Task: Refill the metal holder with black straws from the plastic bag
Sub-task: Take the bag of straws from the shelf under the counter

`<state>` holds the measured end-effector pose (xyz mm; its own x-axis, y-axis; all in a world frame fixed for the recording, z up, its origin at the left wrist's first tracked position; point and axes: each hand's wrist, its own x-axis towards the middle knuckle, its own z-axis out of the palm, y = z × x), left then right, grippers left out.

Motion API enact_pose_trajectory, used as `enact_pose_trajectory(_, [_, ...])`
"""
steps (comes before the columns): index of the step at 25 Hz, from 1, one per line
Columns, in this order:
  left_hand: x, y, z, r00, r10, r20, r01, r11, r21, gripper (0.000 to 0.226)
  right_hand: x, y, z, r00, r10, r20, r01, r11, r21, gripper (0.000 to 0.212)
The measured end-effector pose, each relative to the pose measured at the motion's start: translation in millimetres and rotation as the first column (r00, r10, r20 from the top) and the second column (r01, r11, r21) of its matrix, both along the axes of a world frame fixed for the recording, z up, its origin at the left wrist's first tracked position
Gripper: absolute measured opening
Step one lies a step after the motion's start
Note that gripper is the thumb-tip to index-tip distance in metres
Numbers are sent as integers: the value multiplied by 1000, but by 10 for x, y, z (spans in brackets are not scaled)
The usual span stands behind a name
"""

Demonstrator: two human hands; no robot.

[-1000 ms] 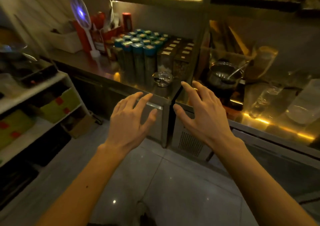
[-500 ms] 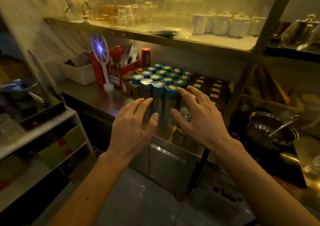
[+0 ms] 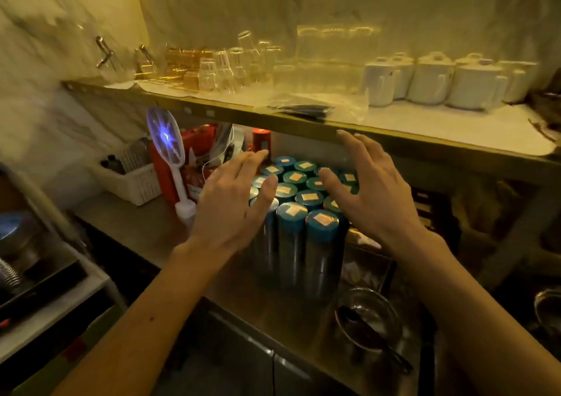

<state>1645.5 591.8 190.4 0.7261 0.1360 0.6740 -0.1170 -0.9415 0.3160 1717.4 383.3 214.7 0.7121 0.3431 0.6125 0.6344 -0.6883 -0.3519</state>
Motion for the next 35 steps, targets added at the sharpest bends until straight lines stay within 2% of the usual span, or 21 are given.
enact_pose_trajectory(4, [845, 333, 191, 998, -51, 24, 51, 999, 18, 60, 671, 247, 178, 997, -62, -37, 62, 998, 6, 67])
enact_pose_trajectory(9, [1759, 729, 393, 988, -152, 33, 151, 988, 41, 62, 1352, 590, 265, 988, -151, 5, 152, 988, -33, 71])
enact_pose_trajectory(16, [2577, 1217, 695, 950, -312, -18, 310, 930, 196, 69, 1754, 968, 318, 962, -266, 54, 269, 962, -55, 90])
enact_pose_trajectory(19, [3098, 1433, 877, 879, -453, -148, 476, 850, 224, 72, 2011, 1198, 313, 909, -415, 38, 417, 905, -82, 98])
enact_pose_trajectory(21, [3292, 1421, 898, 840, -471, -271, 536, 801, 268, 78, 2015, 1213, 337, 905, -425, 0, 422, 897, -131, 101])
enact_pose_trajectory(23, [3535, 1432, 904, 752, -502, -428, 632, 733, 251, 84, 2082, 1219, 393, 885, -465, -37, 451, 873, -184, 102])
enact_pose_trajectory(25, [3668, 1442, 847, 685, -500, -530, 685, 690, 235, 88, 2092, 1216, 452, 885, -460, -74, 436, 872, -221, 96])
enact_pose_trajectory(27, [3707, 1436, 803, 650, -501, -571, 714, 660, 234, 93, 2106, 1168, 450, 890, -444, -102, 410, 878, -249, 82])
enact_pose_trajectory(31, [3648, 1448, 838, 649, -510, -565, 712, 670, 213, 94, 2129, 1047, 399, 924, -361, -130, 345, 930, -129, 53])
enact_pose_trajectory(35, [3478, 1350, 975, 669, -467, -578, 678, 702, 218, 78, 2118, 824, 357, 939, -335, -74, 333, 942, -35, 36])
